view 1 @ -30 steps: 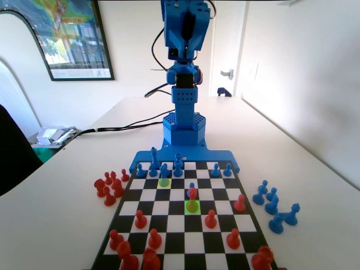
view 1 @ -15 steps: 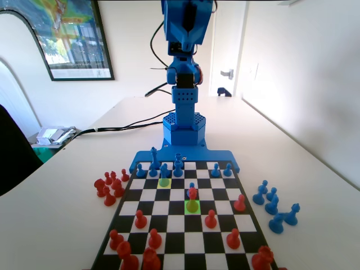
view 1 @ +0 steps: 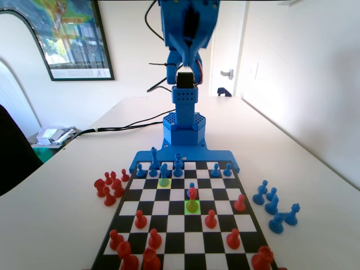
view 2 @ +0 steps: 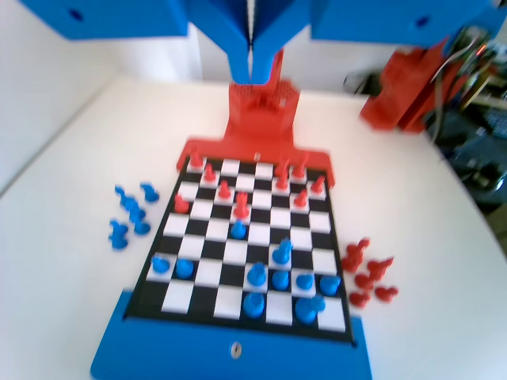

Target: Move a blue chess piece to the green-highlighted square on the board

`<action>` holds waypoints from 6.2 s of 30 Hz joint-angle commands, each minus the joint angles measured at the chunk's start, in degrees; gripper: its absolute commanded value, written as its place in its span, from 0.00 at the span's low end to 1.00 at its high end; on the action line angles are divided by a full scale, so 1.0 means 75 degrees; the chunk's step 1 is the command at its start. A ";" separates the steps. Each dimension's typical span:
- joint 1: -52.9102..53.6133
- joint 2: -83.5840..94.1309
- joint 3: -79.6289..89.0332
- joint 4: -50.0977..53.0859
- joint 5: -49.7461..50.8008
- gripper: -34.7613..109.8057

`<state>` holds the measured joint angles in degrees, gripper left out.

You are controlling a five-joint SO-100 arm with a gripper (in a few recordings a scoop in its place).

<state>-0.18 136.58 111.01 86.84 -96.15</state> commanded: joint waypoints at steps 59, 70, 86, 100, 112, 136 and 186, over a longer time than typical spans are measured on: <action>-0.0023 -0.6820 -0.0609 -0.3891 0.0293 0.33; -0.0094 -0.7008 -0.0023 -0.4523 0.0082 0.33; -0.0141 -0.7184 0.0410 -0.5016 -0.0035 0.33; -0.0117 -0.7441 0.0363 -0.5332 -0.0035 0.33; -0.0117 -0.7559 0.0422 -0.5484 -0.0082 0.32; -0.0176 -0.7559 0.0480 -0.5648 -0.0117 0.25; 0.6668 -0.7793 -0.2754 -0.2297 -0.1840 0.25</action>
<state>46.76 78.05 94.66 68.99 -108.54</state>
